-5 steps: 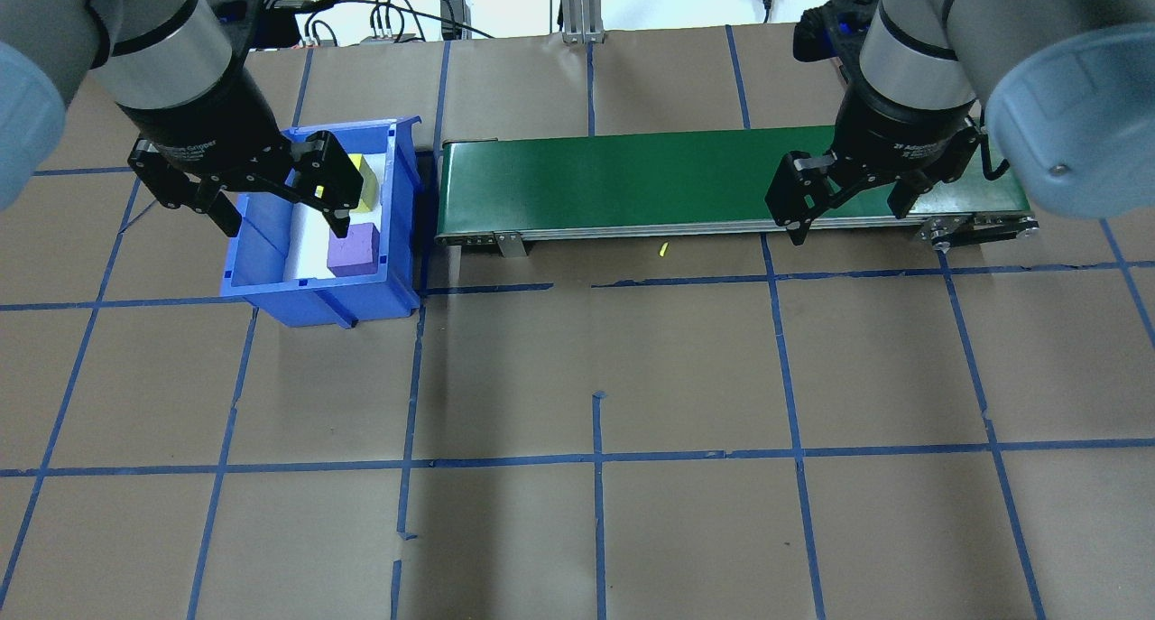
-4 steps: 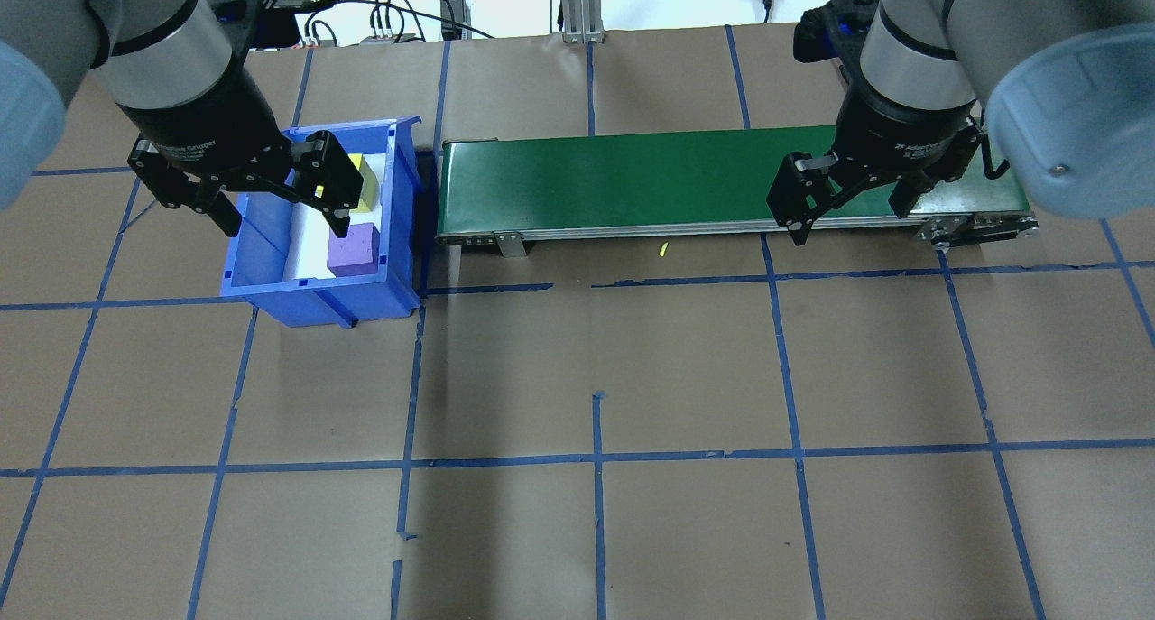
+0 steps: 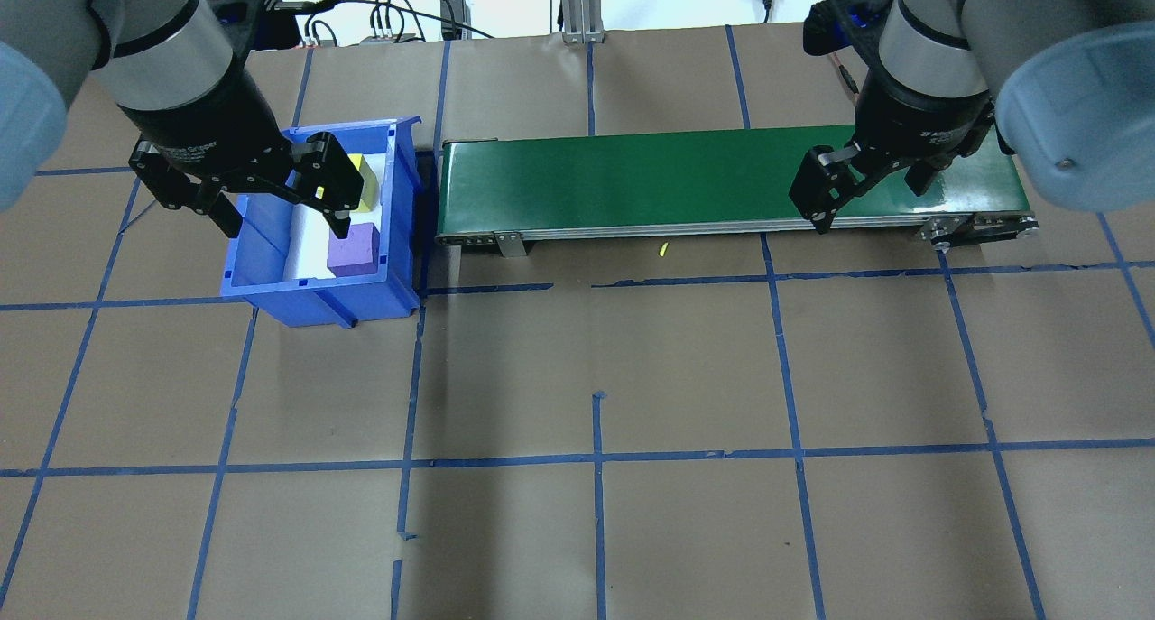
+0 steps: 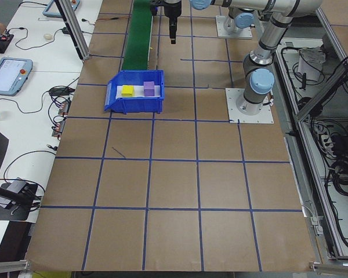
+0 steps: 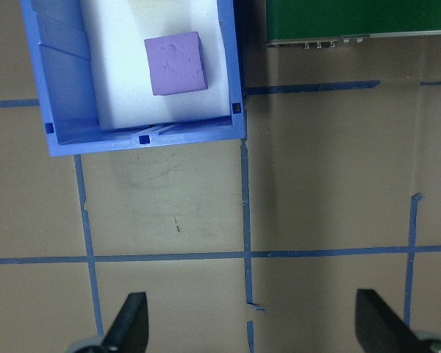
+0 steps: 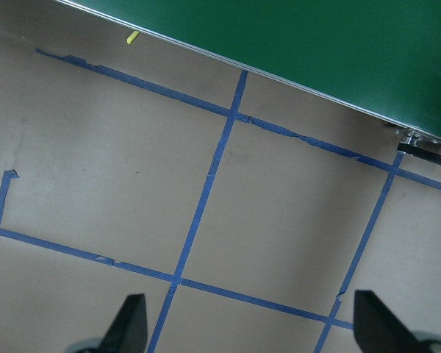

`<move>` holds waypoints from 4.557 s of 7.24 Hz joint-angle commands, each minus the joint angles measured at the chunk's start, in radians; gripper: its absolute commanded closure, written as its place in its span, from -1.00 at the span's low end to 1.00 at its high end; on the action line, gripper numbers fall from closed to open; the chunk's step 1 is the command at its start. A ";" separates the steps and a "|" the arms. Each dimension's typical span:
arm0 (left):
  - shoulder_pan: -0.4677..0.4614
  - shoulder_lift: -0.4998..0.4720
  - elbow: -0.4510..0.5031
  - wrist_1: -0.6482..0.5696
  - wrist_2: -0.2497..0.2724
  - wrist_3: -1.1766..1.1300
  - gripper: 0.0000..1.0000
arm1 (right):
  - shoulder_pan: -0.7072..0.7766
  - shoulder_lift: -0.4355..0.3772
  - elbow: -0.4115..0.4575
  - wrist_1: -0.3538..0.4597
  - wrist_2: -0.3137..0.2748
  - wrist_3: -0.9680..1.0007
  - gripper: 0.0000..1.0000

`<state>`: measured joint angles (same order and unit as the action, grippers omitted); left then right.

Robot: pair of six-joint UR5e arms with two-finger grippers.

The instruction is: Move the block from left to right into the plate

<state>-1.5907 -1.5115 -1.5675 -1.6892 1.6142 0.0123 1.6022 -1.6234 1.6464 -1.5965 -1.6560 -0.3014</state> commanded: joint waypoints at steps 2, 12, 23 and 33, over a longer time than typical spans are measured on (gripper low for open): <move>0.006 0.002 0.012 -0.007 0.003 0.011 -1.00 | 0.002 -0.004 0.016 0.018 0.158 0.181 -1.00; 0.196 -0.387 -0.002 0.411 -0.067 0.049 -1.00 | -0.004 -0.003 0.026 0.024 0.150 0.165 -1.00; 0.198 -0.473 -0.095 0.480 -0.094 0.044 -1.00 | -0.004 -0.003 0.036 0.024 0.151 0.166 -1.00; 0.213 -0.490 -0.111 0.480 -0.195 0.133 -1.00 | -0.008 -0.001 0.036 0.026 0.108 0.119 -1.00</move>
<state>-1.3775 -1.9990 -1.6760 -1.2083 1.4247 0.1457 1.5938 -1.6245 1.6828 -1.5714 -1.5491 -0.1825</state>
